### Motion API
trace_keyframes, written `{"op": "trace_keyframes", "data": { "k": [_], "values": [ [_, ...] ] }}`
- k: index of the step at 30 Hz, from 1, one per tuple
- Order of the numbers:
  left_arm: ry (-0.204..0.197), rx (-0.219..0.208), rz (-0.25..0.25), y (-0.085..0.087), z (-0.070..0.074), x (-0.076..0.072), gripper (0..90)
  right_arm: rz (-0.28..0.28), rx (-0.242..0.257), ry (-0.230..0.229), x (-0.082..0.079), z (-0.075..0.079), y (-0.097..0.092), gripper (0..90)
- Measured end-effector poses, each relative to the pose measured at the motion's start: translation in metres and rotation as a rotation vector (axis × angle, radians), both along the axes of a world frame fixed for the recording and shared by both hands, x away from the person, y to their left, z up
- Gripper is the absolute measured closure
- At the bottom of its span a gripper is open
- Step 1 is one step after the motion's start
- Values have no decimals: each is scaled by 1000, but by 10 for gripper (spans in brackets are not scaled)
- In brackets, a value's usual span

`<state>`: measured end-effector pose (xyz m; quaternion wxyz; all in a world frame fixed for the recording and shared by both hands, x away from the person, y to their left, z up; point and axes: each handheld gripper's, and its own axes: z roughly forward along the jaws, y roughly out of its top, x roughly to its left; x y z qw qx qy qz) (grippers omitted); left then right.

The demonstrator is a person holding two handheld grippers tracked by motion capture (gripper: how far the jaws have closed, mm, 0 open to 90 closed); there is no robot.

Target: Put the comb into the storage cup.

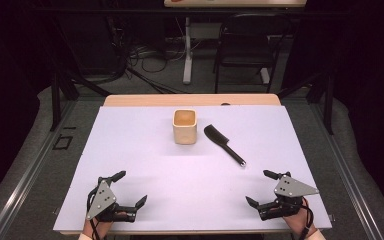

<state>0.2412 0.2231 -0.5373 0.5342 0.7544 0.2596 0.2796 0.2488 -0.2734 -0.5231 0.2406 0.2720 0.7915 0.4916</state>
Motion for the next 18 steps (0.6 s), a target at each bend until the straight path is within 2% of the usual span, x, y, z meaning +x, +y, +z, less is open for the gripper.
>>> {"op": "trace_keyframes", "data": {
  "k": [9, 14, 18],
  "values": [
    [-3, 7, -2, 0, 0, 1, 2, -12, -11, 14, 3, 2, 2, 0],
    [-2, 6, -1, -1, 0, 1, 3, -28, -26, 40, 7, 3, 5, 0],
    [1, 12, -6, -1, 0, 1, 3, -28, -29, 39, 11, 3, 7, 0]
  ]
}}
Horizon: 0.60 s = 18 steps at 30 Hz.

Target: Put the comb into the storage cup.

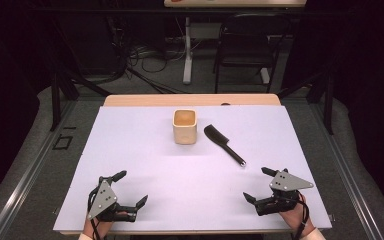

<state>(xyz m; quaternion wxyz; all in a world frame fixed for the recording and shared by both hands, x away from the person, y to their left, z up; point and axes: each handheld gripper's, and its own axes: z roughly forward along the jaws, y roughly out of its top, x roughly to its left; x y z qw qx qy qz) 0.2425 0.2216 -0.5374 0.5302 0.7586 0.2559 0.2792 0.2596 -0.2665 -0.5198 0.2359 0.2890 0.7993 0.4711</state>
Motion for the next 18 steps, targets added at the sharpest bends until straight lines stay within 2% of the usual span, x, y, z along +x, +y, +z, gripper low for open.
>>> {"op": "trace_keyframes", "data": {
  "k": [5, 6, 18],
  "values": [
    [0, -4, 3, 0, 0, 0, 3, 5, -2, 19, 8, 0, 5, 0],
    [1, -4, 3, 0, 0, 0, 3, 11, -2, 34, 11, 0, 7, 0],
    [3, -1, -2, -1, 0, 0, 3, 14, -11, 58, 26, 2, 18, 0]
  ]
}}
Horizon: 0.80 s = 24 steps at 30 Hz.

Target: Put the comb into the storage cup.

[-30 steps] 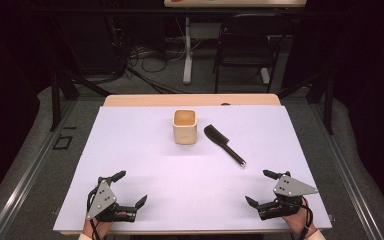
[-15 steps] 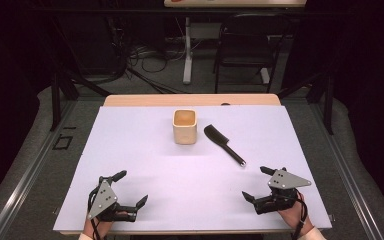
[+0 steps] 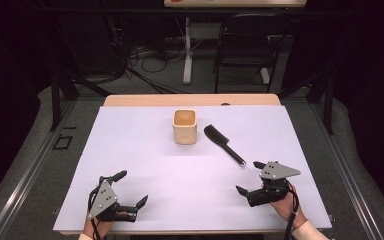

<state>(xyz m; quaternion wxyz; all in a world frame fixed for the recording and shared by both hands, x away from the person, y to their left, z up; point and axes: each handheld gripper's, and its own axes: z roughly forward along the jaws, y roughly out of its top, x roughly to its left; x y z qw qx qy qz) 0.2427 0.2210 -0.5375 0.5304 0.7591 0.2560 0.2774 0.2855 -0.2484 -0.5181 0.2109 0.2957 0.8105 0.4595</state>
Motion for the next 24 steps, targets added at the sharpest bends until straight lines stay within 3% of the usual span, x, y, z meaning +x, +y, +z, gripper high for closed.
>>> {"op": "trace_keyframes", "data": {
  "k": [24],
  "values": [
    [-4, 2, 4, 0, 0, -1, 3, -12, -50, 75, 33, -2, 20, 0]
  ]
}}
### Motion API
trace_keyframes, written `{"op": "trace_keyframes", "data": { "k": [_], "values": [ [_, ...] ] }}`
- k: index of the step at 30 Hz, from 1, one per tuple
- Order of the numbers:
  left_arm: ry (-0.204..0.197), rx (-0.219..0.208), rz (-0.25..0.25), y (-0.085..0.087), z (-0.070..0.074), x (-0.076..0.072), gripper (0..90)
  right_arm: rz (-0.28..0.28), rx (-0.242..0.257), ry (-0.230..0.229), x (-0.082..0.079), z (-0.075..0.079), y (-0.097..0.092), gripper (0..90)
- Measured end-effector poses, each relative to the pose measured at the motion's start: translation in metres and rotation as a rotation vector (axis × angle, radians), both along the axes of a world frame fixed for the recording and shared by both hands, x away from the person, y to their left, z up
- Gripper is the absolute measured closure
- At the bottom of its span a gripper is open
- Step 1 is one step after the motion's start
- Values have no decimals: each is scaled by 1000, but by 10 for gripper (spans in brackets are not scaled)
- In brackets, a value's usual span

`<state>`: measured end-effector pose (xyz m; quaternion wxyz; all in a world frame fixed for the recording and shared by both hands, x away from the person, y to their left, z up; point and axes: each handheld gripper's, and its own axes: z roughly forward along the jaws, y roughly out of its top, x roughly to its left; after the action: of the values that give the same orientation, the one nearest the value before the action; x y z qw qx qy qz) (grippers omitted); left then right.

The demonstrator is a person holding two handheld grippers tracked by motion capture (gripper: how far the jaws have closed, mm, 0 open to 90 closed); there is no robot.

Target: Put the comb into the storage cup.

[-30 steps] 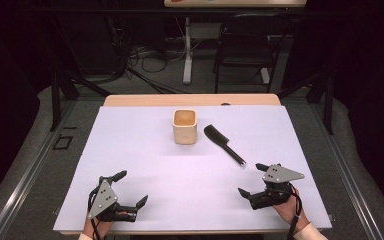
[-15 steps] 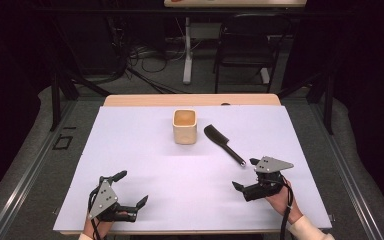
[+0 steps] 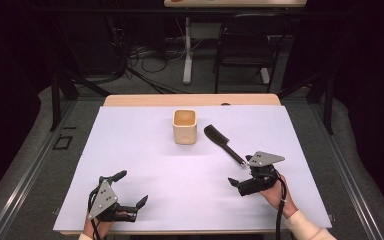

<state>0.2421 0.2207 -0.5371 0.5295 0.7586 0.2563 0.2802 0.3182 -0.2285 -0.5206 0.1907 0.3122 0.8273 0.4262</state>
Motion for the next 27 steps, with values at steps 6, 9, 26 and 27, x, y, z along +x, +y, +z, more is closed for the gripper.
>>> {"op": "trace_keyframes", "data": {
  "k": [6, 9, 26, 27],
  "values": [
    [-1, -3, -1, 0, 0, 0, 2, -3, -14, 12, 6, -1, 3, 0],
    [-2, -2, 0, 0, 0, 0, 2, -5, -19, 20, 8, -1, 4, 0],
    [-9, -1, 6, -1, 1, -1, 2, -44, -72, 103, 27, -4, 10, 1],
    [-8, -1, 9, 0, 1, -1, 2, -45, -67, 114, 29, -4, 10, 2]
  ]
}}
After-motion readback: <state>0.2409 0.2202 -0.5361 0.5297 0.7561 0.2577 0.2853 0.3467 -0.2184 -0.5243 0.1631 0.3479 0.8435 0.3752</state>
